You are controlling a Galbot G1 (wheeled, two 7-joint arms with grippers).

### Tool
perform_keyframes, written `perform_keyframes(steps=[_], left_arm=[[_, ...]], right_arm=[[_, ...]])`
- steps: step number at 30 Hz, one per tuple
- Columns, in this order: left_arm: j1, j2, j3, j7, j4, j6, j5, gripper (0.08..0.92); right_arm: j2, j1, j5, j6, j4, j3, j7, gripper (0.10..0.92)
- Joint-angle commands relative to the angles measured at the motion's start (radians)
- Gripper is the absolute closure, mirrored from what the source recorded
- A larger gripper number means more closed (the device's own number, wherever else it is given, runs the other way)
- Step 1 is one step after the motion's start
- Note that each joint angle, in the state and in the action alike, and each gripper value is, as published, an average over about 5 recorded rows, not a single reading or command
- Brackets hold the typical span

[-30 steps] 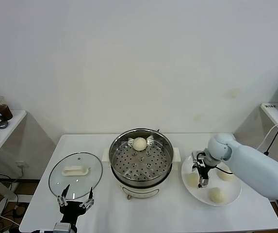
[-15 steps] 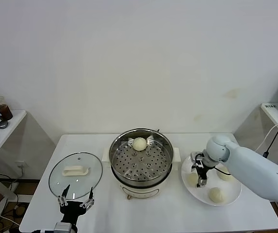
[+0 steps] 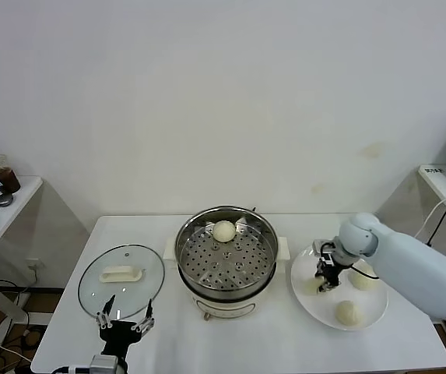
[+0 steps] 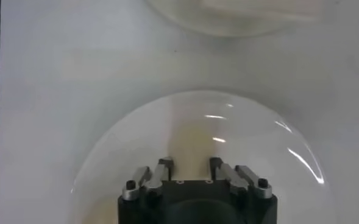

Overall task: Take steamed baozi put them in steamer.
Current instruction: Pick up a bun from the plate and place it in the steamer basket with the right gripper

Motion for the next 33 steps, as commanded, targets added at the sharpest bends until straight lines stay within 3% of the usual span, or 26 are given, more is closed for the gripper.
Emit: perform_keyframes(steps=[1,7,14,25,33], left_arm=[[-0.001,-0.001,0.002,-0.002,0.002,0.000,0.001,0.177],[-0.004,0.004,0.004,-0.003,-0.005,0.001,0.001,0.177],[-0.014,0.009,0.006,-0.002,-0.019,0.014,-0.002,0.177],[-0.017,0.007,0.010,0.002,-0.045,0.031,-0.016,0.177],[-0.021,0.002,0.004,0.001,-0.042,0.037,-0.023,0.177]], right_arm=[[-0.049,0.153,0.062,-0.003,0.028,-0.085,-0.010,0.677],[-0.036,0.434,0.195,-0.029,0.062,-0.261,-0.044,0.677],[0.101,0.712,0.386,-0.097,0.085,-0.450,-0.069,0.677],[0.357,0.715,0.531,-0.212,0.046,-0.475,-0.037,0.674],[0.562,0.621,0.536,-0.254,-0.069,-0.483,0.037,0.674]])
